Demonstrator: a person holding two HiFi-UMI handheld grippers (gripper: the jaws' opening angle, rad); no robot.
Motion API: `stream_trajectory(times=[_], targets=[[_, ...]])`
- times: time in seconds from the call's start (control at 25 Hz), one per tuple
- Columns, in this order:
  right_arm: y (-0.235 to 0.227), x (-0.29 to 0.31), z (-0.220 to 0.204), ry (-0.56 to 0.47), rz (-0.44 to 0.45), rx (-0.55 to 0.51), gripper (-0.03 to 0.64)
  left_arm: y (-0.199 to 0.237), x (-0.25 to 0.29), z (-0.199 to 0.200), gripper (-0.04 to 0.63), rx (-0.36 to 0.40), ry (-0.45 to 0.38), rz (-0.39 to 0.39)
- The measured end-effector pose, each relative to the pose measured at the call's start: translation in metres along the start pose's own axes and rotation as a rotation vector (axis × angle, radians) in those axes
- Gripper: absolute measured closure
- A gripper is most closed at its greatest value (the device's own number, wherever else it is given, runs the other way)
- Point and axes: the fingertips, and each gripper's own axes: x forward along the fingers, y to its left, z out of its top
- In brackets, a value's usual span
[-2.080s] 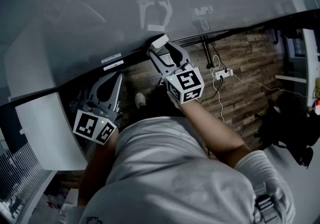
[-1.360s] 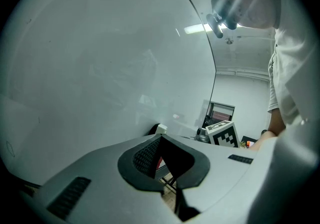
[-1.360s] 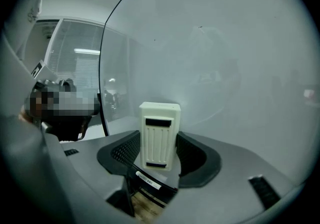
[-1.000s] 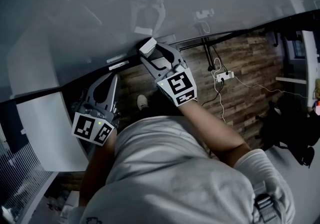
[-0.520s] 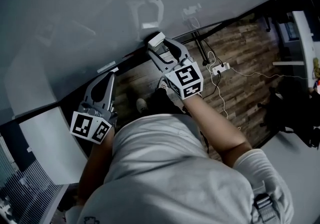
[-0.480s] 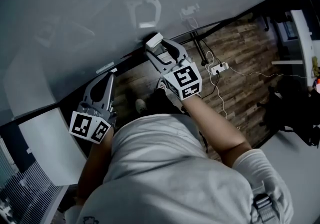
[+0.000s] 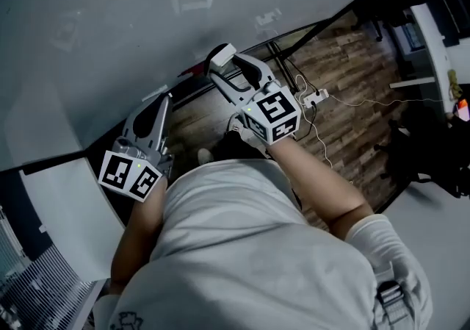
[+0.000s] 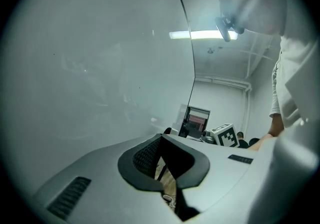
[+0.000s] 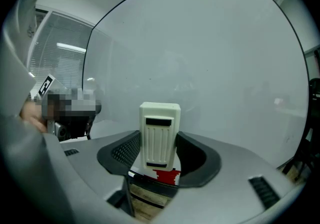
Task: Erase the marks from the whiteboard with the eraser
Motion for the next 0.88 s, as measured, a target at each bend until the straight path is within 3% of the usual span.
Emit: stream_trajectory(times=[0.32,0.48,0.88], targets=[[0.034,-0.038,0.028,-0.050,0.018,-0.017,0.383,-0.032,-0.034,0.016,0.589,0.027,-0.045,-0.018],[0.046,-0.057,0.048,-0.079,0.065,-0.014,0.383,-0.055,-0.039,0.036,0.589,0.056,-0.061,0.009],[0.053,-0.104,0.041,-0.117,0.170,-0.009,0.383,-0.099,-0.026,0.036,0.589,0.109,-0.099,0.113]])
